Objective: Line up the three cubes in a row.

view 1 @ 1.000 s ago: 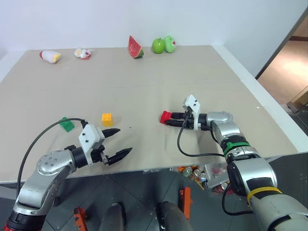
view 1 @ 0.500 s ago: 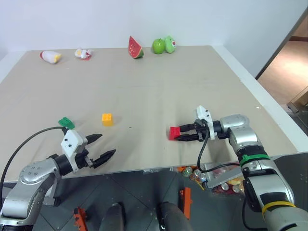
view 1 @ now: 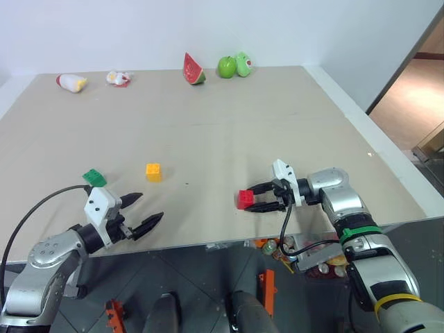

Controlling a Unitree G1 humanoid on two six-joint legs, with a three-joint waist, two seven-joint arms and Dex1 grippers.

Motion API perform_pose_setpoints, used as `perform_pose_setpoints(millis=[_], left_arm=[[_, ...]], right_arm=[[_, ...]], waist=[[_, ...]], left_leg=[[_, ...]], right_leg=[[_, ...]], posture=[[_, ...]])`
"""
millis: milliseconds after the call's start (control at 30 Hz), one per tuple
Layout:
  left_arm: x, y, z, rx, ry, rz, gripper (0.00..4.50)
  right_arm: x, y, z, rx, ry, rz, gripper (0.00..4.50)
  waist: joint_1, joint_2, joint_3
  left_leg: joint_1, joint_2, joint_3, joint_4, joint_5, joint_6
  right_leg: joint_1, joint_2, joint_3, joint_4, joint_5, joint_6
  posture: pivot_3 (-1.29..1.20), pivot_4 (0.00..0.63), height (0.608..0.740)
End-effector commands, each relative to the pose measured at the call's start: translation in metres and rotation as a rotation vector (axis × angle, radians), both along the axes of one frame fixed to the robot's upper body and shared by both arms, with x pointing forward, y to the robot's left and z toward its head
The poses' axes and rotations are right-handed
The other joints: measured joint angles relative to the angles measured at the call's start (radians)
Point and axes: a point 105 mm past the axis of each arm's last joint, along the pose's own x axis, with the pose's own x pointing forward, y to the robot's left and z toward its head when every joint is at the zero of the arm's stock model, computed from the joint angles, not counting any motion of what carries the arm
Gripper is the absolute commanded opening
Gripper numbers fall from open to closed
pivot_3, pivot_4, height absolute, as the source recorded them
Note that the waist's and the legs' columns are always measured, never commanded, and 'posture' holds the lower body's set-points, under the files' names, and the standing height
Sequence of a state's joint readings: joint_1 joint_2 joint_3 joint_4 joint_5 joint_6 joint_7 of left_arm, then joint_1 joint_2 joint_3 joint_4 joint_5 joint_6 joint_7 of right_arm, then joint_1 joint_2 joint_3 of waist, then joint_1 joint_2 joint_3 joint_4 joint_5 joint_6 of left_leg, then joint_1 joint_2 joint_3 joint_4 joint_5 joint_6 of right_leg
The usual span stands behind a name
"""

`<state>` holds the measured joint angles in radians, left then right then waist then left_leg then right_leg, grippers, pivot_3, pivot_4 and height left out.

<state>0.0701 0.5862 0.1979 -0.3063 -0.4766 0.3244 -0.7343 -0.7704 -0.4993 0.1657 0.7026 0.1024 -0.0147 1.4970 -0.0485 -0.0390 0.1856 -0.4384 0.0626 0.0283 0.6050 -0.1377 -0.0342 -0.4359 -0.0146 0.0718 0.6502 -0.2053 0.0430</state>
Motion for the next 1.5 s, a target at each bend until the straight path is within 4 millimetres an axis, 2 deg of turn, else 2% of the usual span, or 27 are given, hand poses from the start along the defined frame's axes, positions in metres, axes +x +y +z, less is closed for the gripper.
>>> perform_pose_setpoints(millis=[33, 100, 333, 400, 467, 533, 600, 700, 767, 900, 1000, 1133, 1267, 1433, 1500], left_arm=[[0.009, 0.008, 0.004, 0.022, -0.042, 0.060, 4.40], [0.013, 0.008, -0.001, 0.048, -0.039, 0.073, 4.40], [0.029, 0.017, -0.004, 0.062, -0.025, 0.158, 4.40], [0.033, 0.014, -0.003, 0.044, -0.025, 0.164, 4.40], [0.037, 0.010, -0.004, 0.038, -0.026, 0.166, 4.40], [0.039, 0.009, -0.004, 0.034, -0.029, 0.171, 4.40], [0.040, 0.009, -0.003, 0.025, -0.033, 0.180, 4.40], [0.037, 0.017, 0.010, -0.016, -0.056, 0.218, 4.40], [0.031, 0.026, 0.016, -0.030, -0.068, 0.258, 4.40], [0.010, 0.058, 0.019, -0.081, -0.069, 0.403, 4.40], [-0.003, 0.071, 0.019, -0.090, -0.066, 0.473, 4.40], [-0.017, 0.086, 0.006, -0.042, -0.032, 0.502, 4.40], [-0.016, 0.101, -0.002, 0.015, -0.008, 0.510, 4.40], [-0.001, 0.123, -0.004, 0.056, 0.003, 0.510, 4.40], [0.007, 0.126, -0.003, 0.069, 0.000, 0.497, 4.40]], right_arm=[[0.006, -0.006, 0.018, -0.009, -0.073, -0.001, 4.27], [0.006, -0.015, 0.025, -0.021, -0.088, -0.006, 4.27], [0.002, -0.053, 0.081, -0.002, -0.212, -0.046, 4.27], [0.005, -0.054, 0.100, 0.039, -0.259, -0.074, 4.27], [0.006, -0.048, 0.117, 0.110, -0.286, -0.087, 4.27], [0.004, -0.036, 0.125, 0.175, -0.292, -0.078, 4.27], [0.001, -0.027, 0.124, 0.202, -0.284, -0.067, 4.27], [-0.002, -0.013, 0.109, 0.192, -0.274, -0.055, 4.27], [-0.003, -0.007, 0.101, 0.192, -0.258, -0.053, 4.27], [-0.010, 0.011, 0.097, 0.220, -0.246, 0.009, 4.27], [-0.013, 0.025, 0.100, 0.249, -0.247, 0.045, 4.27], [-0.016, 0.043, 0.101, 0.268, -0.246, 0.106, 4.27], [-0.018, 0.053, 0.103, 0.284, -0.251, 0.134, 4.27], [-0.023, 0.061, 0.107, 0.296, -0.270, 0.157, 4.27], [-0.024, 0.060, 0.108, 0.298, -0.276, 0.156, 4.27]], waist=[[0.000, 0.000, 0.000], [0.000, 0.000, 0.000], [0.005, 0.000, 0.000], [0.002, 0.000, 0.000], [-0.001, 0.000, 0.000], [-0.001, 0.000, 0.000], [-0.001, 0.000, 0.000], [0.001, 0.000, 0.000], [0.001, 0.000, 0.000], [-0.002, 0.000, 0.000], [-0.002, 0.000, 0.000], [-0.001, 0.000, 0.000], [0.001, 0.000, 0.000], [0.001, 0.000, 0.000], [0.001, 0.000, 0.000]], left_leg=[[0.000, 0.000, 0.000, 0.000, 0.000, 0.000], [0.000, 0.000, 0.000, 0.000, 0.000, 0.000], [-0.001, 0.000, 0.000, 0.000, 0.000, 0.000], [-0.001, 0.000, 0.000, 0.000, 0.000, 0.000], [0.000, 0.000, 0.000, 0.000, 0.000, 0.000], [0.000, 0.000, 0.000, 0.000, 0.000, 0.000], [0.000, 0.001, -0.001, 0.000, 0.000, 0.000], [0.000, 0.001, -0.001, 0.000, 0.000, 0.000], [-0.001, 0.001, -0.001, 0.000, 0.000, 0.000], [-0.001, 0.001, 0.000, 0.000, 0.000, 0.000], [-0.001, 0.002, 0.000, 0.000, 0.000, 0.000], [0.000, 0.001, -0.001, 0.000, 0.000, 0.000], [-0.001, 0.001, 0.000, 0.001, -0.001, -0.001], [-0.001, 0.001, 0.000, 0.001, -0.002, -0.003], [-0.001, 0.001, 0.000, 0.000, -0.002, -0.003]], right_leg=[[0.000, 0.000, 0.000, 0.000, 0.000, 0.000], [0.000, 0.000, 0.000, 0.000, 0.000, 0.000], [0.000, -0.001, 0.000, 0.000, 0.000, 0.001], [0.000, 0.000, 0.000, 0.000, -0.001, 0.001], [0.000, 0.000, 0.000, 0.000, 0.000, 0.000], [0.000, 0.001, 0.000, 0.000, 0.000, 0.000], [0.000, 0.002, 0.000, 0.000, 0.000, 0.000], [0.000, 0.002, 0.000, 0.000, 0.000, 0.000], [-0.001, 0.002, 0.000, 0.000, -0.001, 0.000], [-0.001, 0.000, 0.001, 0.000, -0.001, 0.001], [-0.001, 0.002, 0.001, 0.000, 0.000, 0.000], [-0.001, 0.002, 0.001, 0.001, 0.000, -0.001], [-0.001, 0.000, 0.000, 0.000, 0.001, -0.001], [-0.002, 0.000, -0.001, 0.000, 0.001, -0.002], [-0.002, 0.000, -0.001, 0.000, 0.001, -0.002]], posture=[[0.00, 0.150, 0.740], [0.00, 0.150, 0.740], [0.00, 0.150, 0.740], [0.00, 0.150, 0.740], [0.00, 0.150, 0.740], [0.00, 0.150, 0.740], [0.00, 0.150, 0.740], [0.00, 0.150, 0.740], [0.00, 0.150, 0.740], [0.00, 0.150, 0.740], [0.00, 0.150, 0.740], [0.00, 0.150, 0.740], [0.00, 0.150, 0.740], [0.00, 0.150, 0.740], [0.00, 0.150, 0.740]])
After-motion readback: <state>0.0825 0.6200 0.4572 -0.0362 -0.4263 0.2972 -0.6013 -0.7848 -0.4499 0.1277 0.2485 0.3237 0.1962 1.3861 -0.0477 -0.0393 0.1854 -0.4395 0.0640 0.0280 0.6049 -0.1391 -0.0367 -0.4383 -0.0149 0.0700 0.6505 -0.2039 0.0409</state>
